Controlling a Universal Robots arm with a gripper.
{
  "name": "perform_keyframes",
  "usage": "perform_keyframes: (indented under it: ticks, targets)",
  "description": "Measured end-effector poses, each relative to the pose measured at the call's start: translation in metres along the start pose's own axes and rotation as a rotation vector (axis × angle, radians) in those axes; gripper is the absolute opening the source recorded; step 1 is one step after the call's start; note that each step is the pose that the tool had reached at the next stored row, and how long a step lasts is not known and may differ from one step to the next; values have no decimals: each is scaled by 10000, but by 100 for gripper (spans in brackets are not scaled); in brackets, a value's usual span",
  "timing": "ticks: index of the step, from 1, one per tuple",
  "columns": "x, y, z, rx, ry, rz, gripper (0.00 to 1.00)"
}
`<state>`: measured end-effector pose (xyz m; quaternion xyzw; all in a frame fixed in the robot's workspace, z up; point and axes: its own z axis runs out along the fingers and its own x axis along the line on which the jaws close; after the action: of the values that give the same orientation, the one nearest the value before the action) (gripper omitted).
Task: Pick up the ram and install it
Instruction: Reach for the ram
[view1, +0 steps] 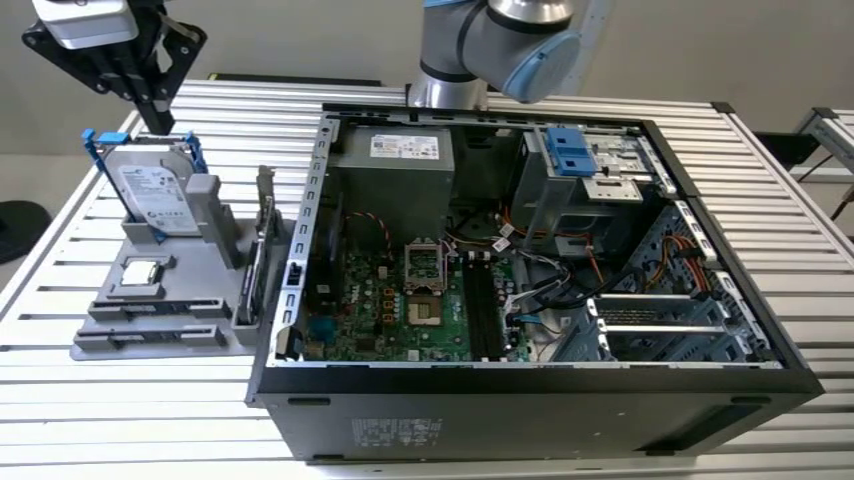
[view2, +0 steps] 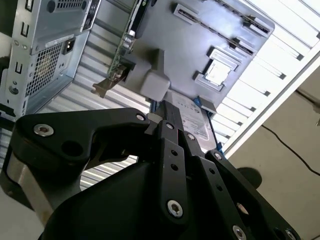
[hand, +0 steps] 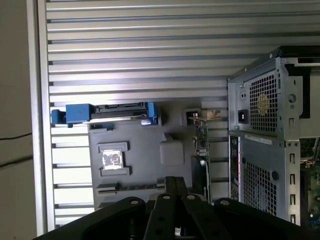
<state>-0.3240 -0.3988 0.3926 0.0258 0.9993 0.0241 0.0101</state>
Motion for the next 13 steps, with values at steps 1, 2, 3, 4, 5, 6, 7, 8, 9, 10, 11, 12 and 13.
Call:
perform_keyframes:
  ticks: [1,2,3,4,5,6,7,8,9,10,11,12,13]
  targets:
    - [14,-1,0,0,0,-3,0]
    - [29,-2,-1,0,0,-7,0]
    - [44,-2,-1,0,1,-10,0]
    - [61,-3,-2,0,1,-13,0]
    - [75,-4,-2,0,1,-17,0]
    - [90,-5,-2,0,1,-20,0]
    - [105,-5,-2,-1,1,-24,0]
    - [120,-6,-3,0,2,-28,0]
    - [135,-7,-3,-1,1,-32,0]
    - [150,-8,-3,-1,1,-37,0]
    - [165,-8,-4,0,2,-41,0]
    - [179,-9,-4,-1,2,-45,0]
    - [194,-10,-4,-1,3,-50,0]
